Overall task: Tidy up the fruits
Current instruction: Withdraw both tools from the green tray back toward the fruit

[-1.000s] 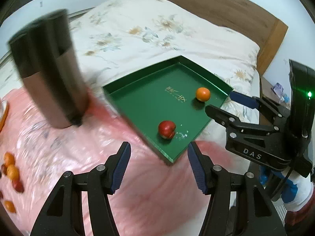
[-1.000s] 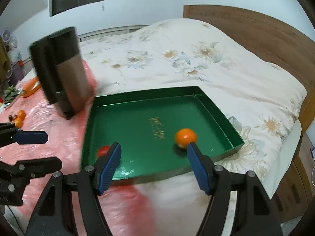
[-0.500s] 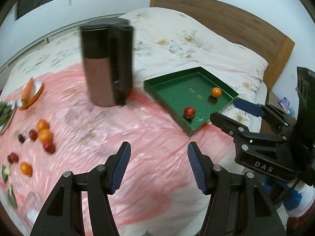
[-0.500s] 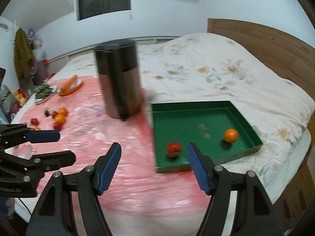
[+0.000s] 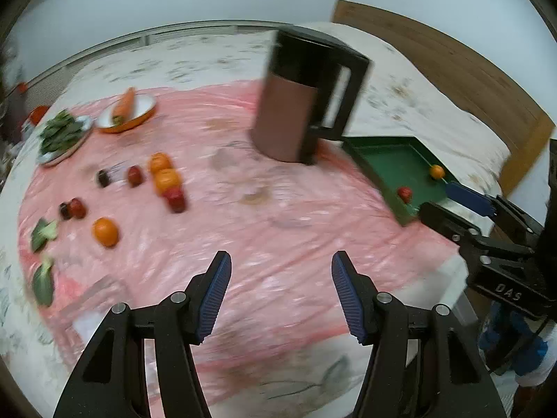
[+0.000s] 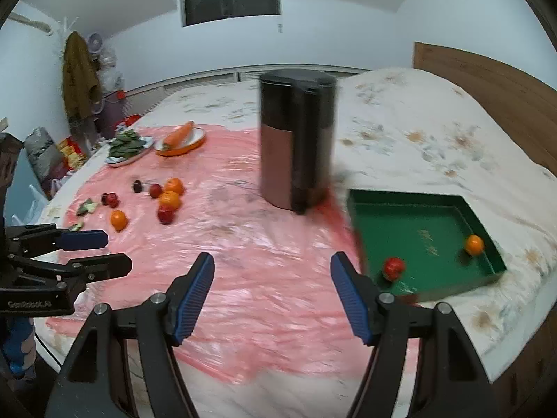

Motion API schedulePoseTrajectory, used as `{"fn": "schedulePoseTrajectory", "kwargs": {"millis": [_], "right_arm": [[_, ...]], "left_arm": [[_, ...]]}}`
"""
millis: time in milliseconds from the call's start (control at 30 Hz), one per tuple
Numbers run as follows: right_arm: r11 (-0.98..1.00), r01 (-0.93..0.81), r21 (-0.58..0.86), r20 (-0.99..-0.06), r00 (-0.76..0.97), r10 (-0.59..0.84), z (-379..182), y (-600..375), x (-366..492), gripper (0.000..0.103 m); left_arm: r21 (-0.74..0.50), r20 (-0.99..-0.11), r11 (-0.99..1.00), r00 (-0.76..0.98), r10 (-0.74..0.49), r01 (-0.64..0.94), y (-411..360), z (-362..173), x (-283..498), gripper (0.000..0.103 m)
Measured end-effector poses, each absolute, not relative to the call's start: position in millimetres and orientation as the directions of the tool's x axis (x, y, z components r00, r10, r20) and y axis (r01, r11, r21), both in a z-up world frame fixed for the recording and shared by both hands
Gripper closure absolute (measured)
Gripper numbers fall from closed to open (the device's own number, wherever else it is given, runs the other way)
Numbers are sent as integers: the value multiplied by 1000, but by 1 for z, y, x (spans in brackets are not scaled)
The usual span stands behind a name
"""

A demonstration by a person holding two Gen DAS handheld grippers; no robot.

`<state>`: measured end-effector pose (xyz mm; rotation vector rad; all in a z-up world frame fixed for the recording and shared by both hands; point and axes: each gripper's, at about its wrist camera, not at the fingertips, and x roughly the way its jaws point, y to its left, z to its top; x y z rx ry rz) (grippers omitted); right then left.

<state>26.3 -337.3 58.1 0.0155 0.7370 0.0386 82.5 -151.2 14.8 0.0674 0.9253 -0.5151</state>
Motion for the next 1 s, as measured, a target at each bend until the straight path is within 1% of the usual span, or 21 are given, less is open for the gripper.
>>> {"fn": "schedulePoseTrajectory", "kwargs": {"millis": [133,467,800,1000], "right_arm": [[996,-78,36,-676,732,82,55,-315,37,0],[984,-168,63,-703,692,163,33,-272,62,0],[967,-232,107,-728,644,235,8,-240,87,0],[955,-258,146,-738,615,279,-4,-221,111,0]], "left_arm": [[-138,-769,911,537,-346,389,-117,16,85,49],[-147,-780,963,572,-253,225,-41,0,98,49],[-167,-798,980,569,-201,113,3,-16,119,49],[-159,-819,984,546,-174,74,14,-34,142,49]]}}
